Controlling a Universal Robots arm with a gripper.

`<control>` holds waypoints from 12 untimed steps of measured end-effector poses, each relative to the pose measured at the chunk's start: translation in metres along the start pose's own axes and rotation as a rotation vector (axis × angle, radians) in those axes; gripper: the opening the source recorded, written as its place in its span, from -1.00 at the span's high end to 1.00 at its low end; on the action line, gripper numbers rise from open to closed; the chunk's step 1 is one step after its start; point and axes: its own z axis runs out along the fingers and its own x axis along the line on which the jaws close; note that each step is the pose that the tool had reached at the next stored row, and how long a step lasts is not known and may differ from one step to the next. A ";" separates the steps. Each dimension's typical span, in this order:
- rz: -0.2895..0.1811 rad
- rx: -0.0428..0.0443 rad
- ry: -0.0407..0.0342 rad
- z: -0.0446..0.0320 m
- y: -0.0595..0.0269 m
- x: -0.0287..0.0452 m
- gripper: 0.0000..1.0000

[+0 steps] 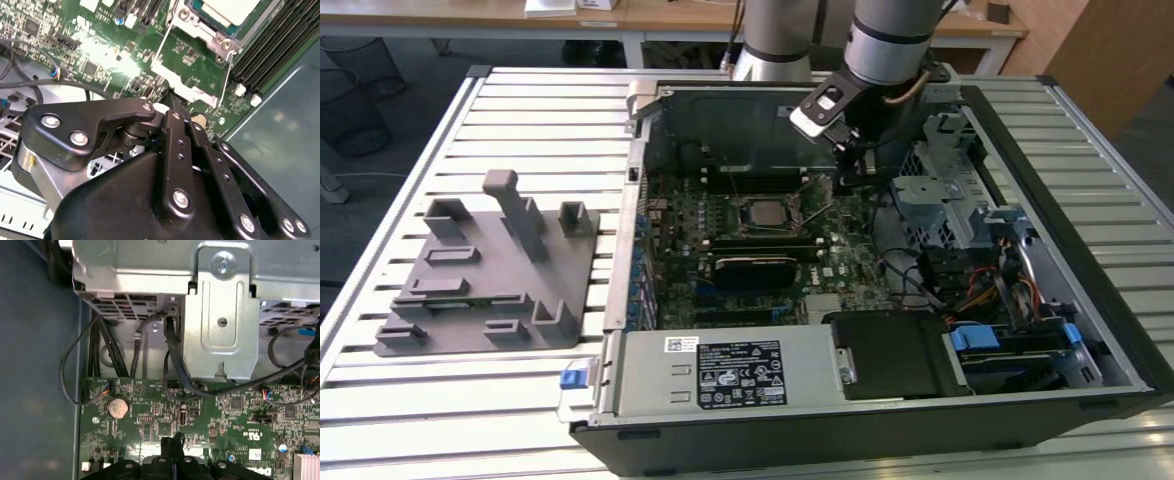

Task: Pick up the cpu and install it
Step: 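Close the cpu cover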

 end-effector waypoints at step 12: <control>0.000 -0.0001 0.0002 0.0056 -0.0219 0.0010 0.79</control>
